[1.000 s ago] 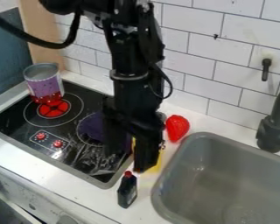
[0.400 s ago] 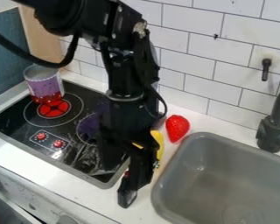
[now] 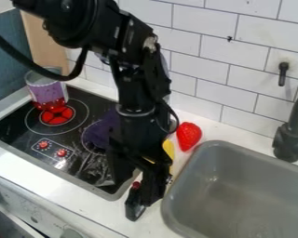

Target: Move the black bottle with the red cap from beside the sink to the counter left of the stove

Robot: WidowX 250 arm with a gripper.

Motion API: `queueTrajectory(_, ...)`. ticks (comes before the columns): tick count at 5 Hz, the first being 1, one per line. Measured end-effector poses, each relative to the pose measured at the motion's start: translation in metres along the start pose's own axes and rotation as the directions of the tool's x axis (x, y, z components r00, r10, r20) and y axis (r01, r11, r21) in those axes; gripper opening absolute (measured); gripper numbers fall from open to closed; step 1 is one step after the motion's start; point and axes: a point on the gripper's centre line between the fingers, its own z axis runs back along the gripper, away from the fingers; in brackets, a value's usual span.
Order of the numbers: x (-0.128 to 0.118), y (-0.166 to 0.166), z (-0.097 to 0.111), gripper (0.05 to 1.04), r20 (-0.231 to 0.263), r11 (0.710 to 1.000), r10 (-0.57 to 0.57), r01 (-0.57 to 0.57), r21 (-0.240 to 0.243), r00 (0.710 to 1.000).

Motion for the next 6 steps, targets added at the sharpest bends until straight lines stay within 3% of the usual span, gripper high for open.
queueTrajectory(2, 0.0, 0.003, -0.008, 0.964, -0.028, 1.0, 0.003, -0.003, 0.008, 1.0)
queueTrajectory(4, 0.004, -0.001, -0.013, 0.383, -0.023, 1.0, -0.003, 0.003, 0.023, 1.0)
queueTrajectory(6, 0.016, -0.008, -0.001, 0.345, -0.001, 0.999, -0.028, 0.028, 0.041, 1.0)
